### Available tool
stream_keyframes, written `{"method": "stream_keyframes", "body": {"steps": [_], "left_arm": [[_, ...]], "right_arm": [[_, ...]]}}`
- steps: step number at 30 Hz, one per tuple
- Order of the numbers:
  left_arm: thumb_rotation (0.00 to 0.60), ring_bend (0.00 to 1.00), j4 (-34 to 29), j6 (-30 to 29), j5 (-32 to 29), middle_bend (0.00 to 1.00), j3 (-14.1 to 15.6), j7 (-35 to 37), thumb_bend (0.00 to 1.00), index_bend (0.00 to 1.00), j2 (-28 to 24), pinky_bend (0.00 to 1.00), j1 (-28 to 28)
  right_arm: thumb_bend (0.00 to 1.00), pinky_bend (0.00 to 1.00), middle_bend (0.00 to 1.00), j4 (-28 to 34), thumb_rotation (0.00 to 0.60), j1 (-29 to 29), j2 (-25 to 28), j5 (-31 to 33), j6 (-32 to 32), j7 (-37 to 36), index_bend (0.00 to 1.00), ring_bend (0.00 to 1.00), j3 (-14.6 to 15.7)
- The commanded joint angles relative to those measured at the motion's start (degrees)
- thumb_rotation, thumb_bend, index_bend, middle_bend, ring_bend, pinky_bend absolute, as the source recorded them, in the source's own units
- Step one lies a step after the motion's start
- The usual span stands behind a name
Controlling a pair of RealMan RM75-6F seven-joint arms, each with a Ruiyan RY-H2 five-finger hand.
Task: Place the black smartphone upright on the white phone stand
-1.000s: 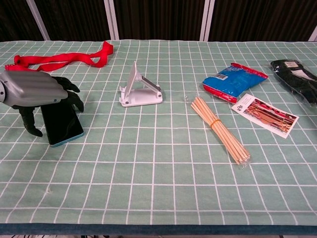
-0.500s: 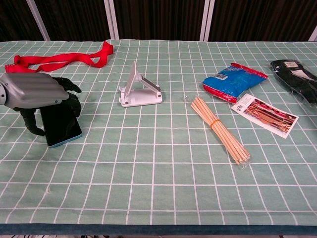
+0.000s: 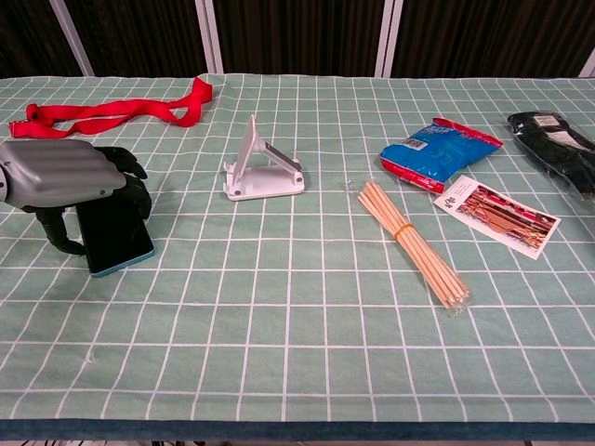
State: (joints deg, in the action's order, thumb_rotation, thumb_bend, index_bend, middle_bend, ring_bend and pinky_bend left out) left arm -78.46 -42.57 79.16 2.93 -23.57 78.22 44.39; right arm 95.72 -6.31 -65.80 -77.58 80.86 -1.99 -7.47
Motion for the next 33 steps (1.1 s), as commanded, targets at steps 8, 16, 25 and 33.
{"method": "stream_keyframes", "body": {"steps": [8,16,25,33], "left_arm": [[0.6,0.13,-0.95,-3.67,2.38,0.6,-0.9,2.19,0.5,0.58,-1.51,0.0,-0.49],[0.6,0.13,-3.95,-5.89,1.5,0.6,-3.77,2.5,0.5,0.58,-4.02,0.0,0.04],[0.6,0.13,-9.49,-9.07,-8.31,0.61,-10.28,2.8,0.5,0.58,-2.24,0.0,-0.31],[0.6,0.13,-15.61,-14.33,-23.13,0.61,-16.92,-0.88,0.5,0.58,3.62,0.0,0.32]], "right_arm": [[0.12,0.15,0.0,-0.02,0.6,0.08,0.04,-0.22,0.15,-0.37,0.0,0.0,0.01],[0.12,0.15,0.0,-0.01,0.6,0.08,0.12,-0.27,0.07,-0.69,0.0,0.0,0.01],[0.12,0.15,0.0,0.06,0.6,0.07,0.22,-0.28,-0.11,-0.99,0.0,0.0,0.06],[0.12,0.15,0.0,0.09,0.6,0.09,0.34,-0.24,-0.21,-1.35,0.0,0.0,0.06]]}}
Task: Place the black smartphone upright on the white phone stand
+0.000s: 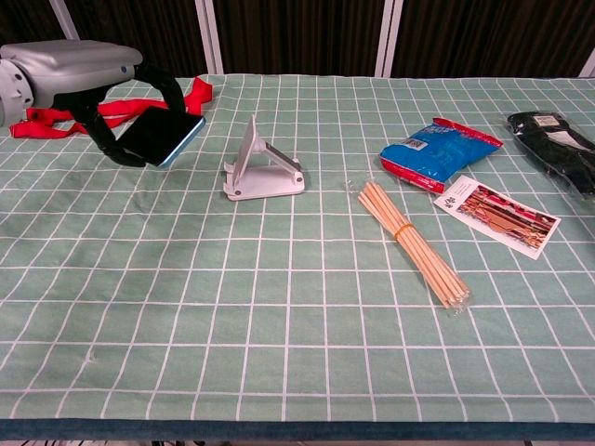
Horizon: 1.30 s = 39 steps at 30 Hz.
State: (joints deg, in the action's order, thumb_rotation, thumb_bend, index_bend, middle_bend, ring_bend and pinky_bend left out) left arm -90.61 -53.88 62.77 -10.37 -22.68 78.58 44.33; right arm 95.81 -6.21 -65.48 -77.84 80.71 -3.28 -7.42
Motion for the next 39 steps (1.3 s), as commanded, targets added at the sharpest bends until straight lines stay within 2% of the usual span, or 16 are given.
{"method": "stream_keyframes", "body": {"steps": [1,6,12,19,29,39], "left_arm": [[0.6,0.13,-4.35,-3.63,-8.97,0.61,-4.55,-1.86,0.5,0.58,3.97,0.0,0.56],[0.6,0.13,-7.42,-7.09,-19.26,0.61,-9.34,-1.47,0.5,0.58,7.54,0.0,1.74],[0.6,0.13,-8.19,-10.78,-27.77,0.61,-14.09,0.09,0.5,0.58,11.55,0.0,3.27],[0.6,0.13,-9.09,-10.04,-37.96,0.61,-18.91,3.14,0.5,0.58,12.89,0.0,4.49],[0.6,0.13,-7.0,-4.8,-44.91,0.61,-21.01,7.13,0.5,0.58,12.56,0.0,5.68],[0.6,0.13,-4.65,-1.67,-46.57,0.61,-20.61,10.06,0.5,0.57,12.16,0.0,6.37]], "right_arm": [[0.12,0.15,0.0,0.01,0.6,-0.02,0.03,0.03,-0.1,-0.12,0.0,0.0,0.01],[0.12,0.15,0.0,0.06,0.6,-0.04,0.09,0.12,-0.25,-0.28,0.0,0.0,0.01],[0.12,0.15,0.0,0.08,0.6,-0.05,0.11,0.18,-0.27,-0.26,0.0,0.0,-0.01],[0.12,0.15,0.0,0.09,0.6,-0.08,0.12,0.25,-0.38,-0.25,0.0,0.0,-0.01],[0.12,0.15,0.0,0.19,0.6,-0.08,0.16,0.42,-0.49,-0.33,0.0,0.0,-0.04],[0.12,0.15,0.0,0.25,0.6,-0.1,0.18,0.54,-0.56,-0.26,0.0,0.0,-0.06]]}}
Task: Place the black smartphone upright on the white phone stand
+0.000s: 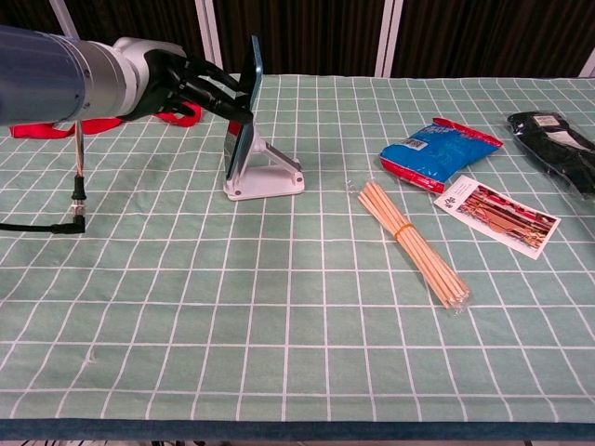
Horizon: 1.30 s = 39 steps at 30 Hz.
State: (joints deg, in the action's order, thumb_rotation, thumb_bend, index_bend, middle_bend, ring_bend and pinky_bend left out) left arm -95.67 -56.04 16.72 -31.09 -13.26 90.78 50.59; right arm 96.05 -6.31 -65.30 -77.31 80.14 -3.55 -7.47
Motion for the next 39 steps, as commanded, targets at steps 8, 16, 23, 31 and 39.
{"method": "stream_keyframes", "body": {"steps": [8,16,23,31,39], "left_arm": [[0.6,0.13,1.76,2.25,-1.46,0.61,0.28,2.91,0.49,0.57,-0.41,0.0,0.45],[0.6,0.13,3.29,4.3,-2.51,0.61,0.63,4.99,0.49,0.57,-0.69,0.0,0.84],[0.6,0.13,4.39,4.88,-2.36,0.61,1.16,6.3,0.49,0.57,-0.49,0.0,1.33],[0.6,0.13,5.56,6.49,-3.12,0.6,1.85,7.54,0.49,0.57,-0.45,0.0,1.82],[0.6,0.13,6.26,7.25,-3.06,0.6,2.6,8.46,0.49,0.56,-0.5,0.0,2.19]], "right_arm": [[0.12,0.15,0.0,0.09,0.6,-0.01,-0.01,0.13,-0.09,0.04,0.0,0.0,-0.01],[0.12,0.15,0.0,0.34,0.6,-0.03,0.13,0.49,-0.42,-0.19,0.0,0.0,-0.05],[0.12,0.15,0.0,0.33,0.6,-0.06,0.13,0.46,-0.42,0.03,0.0,0.0,-0.02],[0.12,0.15,0.0,0.35,0.6,-0.06,0.12,0.55,-0.45,0.06,0.0,0.0,-0.03],[0.12,0.15,0.0,0.41,0.6,-0.07,0.16,0.59,-0.54,0.06,0.0,0.0,0.0]]}}
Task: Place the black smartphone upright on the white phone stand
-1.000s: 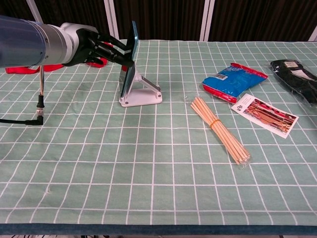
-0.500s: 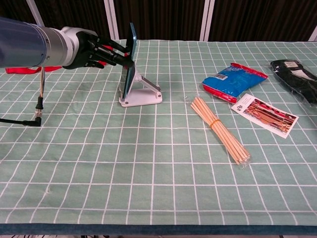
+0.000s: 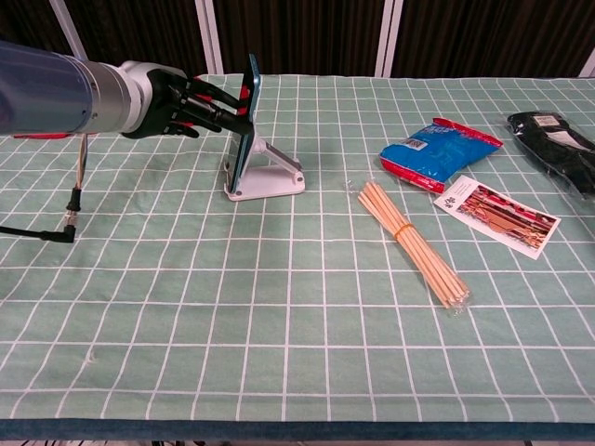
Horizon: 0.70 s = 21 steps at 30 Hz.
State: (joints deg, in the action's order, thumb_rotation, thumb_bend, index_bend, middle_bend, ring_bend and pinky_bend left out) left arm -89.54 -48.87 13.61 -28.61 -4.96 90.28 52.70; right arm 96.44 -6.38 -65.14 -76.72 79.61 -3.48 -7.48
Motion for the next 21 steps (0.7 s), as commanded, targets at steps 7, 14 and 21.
{"method": "stream_keyframes", "body": {"steps": [7,14,21], "left_arm": [[0.6,0.13,0.42,0.27,0.49,0.57,0.7,0.8,0.46,0.53,-0.15,0.0,0.23],[0.6,0.09,0.29,0.61,0.96,0.37,1.39,1.22,0.37,0.33,-0.33,0.0,0.42],[0.6,0.06,0.24,0.57,1.05,0.26,2.13,1.27,0.37,0.27,-0.49,0.0,0.62]], "right_arm": [[0.12,0.15,0.0,0.01,0.6,0.0,0.0,0.02,0.02,0.07,0.0,0.0,0.0],[0.12,0.15,0.0,0.02,0.6,0.0,-0.04,0.03,0.03,0.14,0.0,0.0,0.0],[0.12,0.15,0.0,0.06,0.6,0.01,-0.01,0.07,0.01,0.02,0.0,0.0,-0.02]]}}
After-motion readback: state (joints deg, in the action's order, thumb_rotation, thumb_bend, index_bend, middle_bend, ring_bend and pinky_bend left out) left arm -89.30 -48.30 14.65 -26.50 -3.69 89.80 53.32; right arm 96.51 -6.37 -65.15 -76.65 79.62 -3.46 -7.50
